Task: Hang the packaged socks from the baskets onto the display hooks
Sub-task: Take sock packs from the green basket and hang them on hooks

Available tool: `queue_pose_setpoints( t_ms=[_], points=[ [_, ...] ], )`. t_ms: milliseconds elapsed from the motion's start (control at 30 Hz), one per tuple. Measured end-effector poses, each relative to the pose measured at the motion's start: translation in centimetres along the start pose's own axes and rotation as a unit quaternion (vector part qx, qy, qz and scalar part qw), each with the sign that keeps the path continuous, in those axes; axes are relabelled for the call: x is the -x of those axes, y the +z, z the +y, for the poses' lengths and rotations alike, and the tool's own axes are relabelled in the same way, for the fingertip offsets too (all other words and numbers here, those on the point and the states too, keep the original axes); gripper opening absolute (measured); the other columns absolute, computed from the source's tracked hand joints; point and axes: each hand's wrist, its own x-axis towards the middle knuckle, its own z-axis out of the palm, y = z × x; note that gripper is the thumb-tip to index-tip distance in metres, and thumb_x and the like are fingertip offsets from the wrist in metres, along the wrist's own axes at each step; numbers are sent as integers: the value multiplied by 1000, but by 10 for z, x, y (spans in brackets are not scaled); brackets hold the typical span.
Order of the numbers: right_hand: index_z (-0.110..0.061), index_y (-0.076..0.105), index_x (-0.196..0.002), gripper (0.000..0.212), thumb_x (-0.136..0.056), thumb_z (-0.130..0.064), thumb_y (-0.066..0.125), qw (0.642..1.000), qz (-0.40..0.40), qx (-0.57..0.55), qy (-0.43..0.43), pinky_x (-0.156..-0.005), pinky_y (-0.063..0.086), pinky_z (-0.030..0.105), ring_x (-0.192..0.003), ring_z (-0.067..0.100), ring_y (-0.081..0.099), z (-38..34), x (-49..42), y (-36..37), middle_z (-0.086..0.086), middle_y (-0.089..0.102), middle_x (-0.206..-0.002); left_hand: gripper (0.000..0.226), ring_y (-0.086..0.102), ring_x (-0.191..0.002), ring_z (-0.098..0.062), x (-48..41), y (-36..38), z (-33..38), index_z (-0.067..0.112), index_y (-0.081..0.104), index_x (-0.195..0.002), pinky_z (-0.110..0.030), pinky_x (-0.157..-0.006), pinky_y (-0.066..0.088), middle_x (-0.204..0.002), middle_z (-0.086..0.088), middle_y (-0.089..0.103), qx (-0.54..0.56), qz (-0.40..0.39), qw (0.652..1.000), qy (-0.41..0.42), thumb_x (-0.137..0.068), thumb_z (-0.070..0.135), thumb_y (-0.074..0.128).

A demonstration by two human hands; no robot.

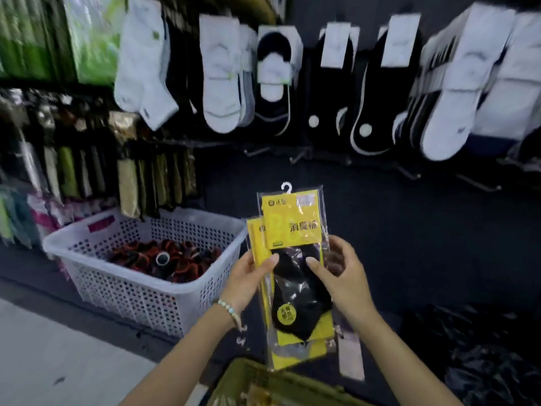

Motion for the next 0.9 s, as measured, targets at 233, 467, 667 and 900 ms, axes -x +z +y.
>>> queue_pose_setpoints(
  t_ms=[233, 467, 667, 900],
  points=[
    [-26, 64, -99, 19, -82, -24, 72, 995, 21, -92, -41, -69, 48, 7, -84, -4, 64, -49, -51, 30, -7, 69, -94, 37, 65, -88, 3, -24, -29, 44, 28, 63, -103, -8, -66, 48, -94, 17, 72, -17, 32, 997, 75, -69, 39, 69],
    [-3, 61, -90, 29, -84, -31, 68, 993, -10, -121, -4, -78, 50, 25, -82, 17, 65, -47, -81, 66, 5, 71, -85, 20, 60, -59, 6, -48, -59, 48, 25, 63, -88, -6, -52, 43, -67, 21, 67, -91, 90, 986, 110, -78, 42, 64],
    [-4, 58, -93, 25, -92, -29, 60, 995, 11, -103, 4, -68, 48, 35, -65, 29, 45, -37, -104, 96, 32, 53, -77, 17, 56, -56, 8, -73, -114, 53, 25, 62, -82, -10, -53, 40, -60, 21, 63, -39, 181, 978, 97, -84, 42, 56],
    [-9, 57, -84, 19, -93, -25, 58, 997, 48, -47, -31, -53, 36, 22, -56, 14, 40, -32, -147, 131, 4, 49, -63, 15, 55, -55, 11, -102, -157, 66, 26, 58, -80, -11, -55, 40, -60, 23, 62, -84, 222, 957, 164, -85, 40, 57]
  ],
)
